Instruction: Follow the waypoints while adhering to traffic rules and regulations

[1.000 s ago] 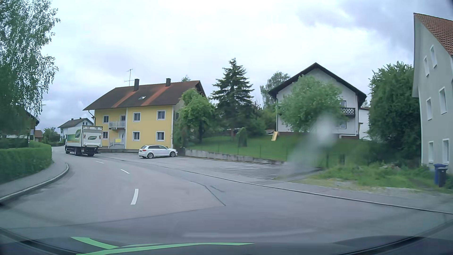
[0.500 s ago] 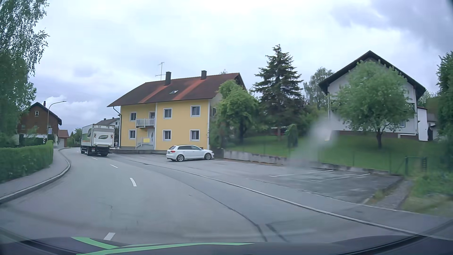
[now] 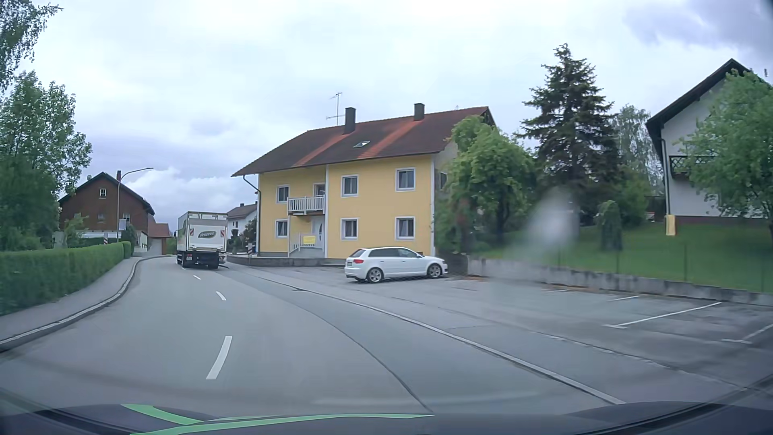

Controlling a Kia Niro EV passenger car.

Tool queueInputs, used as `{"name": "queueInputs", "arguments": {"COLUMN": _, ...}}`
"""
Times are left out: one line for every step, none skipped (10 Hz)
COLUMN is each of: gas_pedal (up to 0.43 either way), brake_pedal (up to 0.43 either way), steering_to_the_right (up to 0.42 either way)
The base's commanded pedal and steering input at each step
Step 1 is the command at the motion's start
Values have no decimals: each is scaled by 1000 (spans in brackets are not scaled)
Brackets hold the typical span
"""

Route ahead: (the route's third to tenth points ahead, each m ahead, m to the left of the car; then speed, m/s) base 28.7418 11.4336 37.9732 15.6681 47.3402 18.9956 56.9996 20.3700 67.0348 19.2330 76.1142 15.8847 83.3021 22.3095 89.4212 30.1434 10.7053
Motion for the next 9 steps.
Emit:
{"name": "queueInputs", "arguments": {"gas_pedal": 0, "brake_pedal": 0, "steering_to_the_right": -131}}
{"name": "queueInputs", "arguments": {"gas_pedal": 0, "brake_pedal": 0, "steering_to_the_right": -131}}
{"name": "queueInputs", "arguments": {"gas_pedal": 0, "brake_pedal": 0, "steering_to_the_right": -131}}
{"name": "queueInputs", "arguments": {"gas_pedal": 0, "brake_pedal": 0, "steering_to_the_right": -131}}
{"name": "queueInputs", "arguments": {"gas_pedal": 0, "brake_pedal": 0, "steering_to_the_right": -131}}
{"name": "queueInputs", "arguments": {"gas_pedal": 20, "brake_pedal": 0, "steering_to_the_right": -130}}
{"name": "queueInputs", "arguments": {"gas_pedal": 20, "brake_pedal": 0, "steering_to_the_right": -129}}
{"name": "queueInputs", "arguments": {"gas_pedal": 20, "brake_pedal": 0, "steering_to_the_right": -125}}
{"name": "queueInputs", "arguments": {"gas_pedal": 39, "brake_pedal": 0, "steering_to_the_right": -122}}
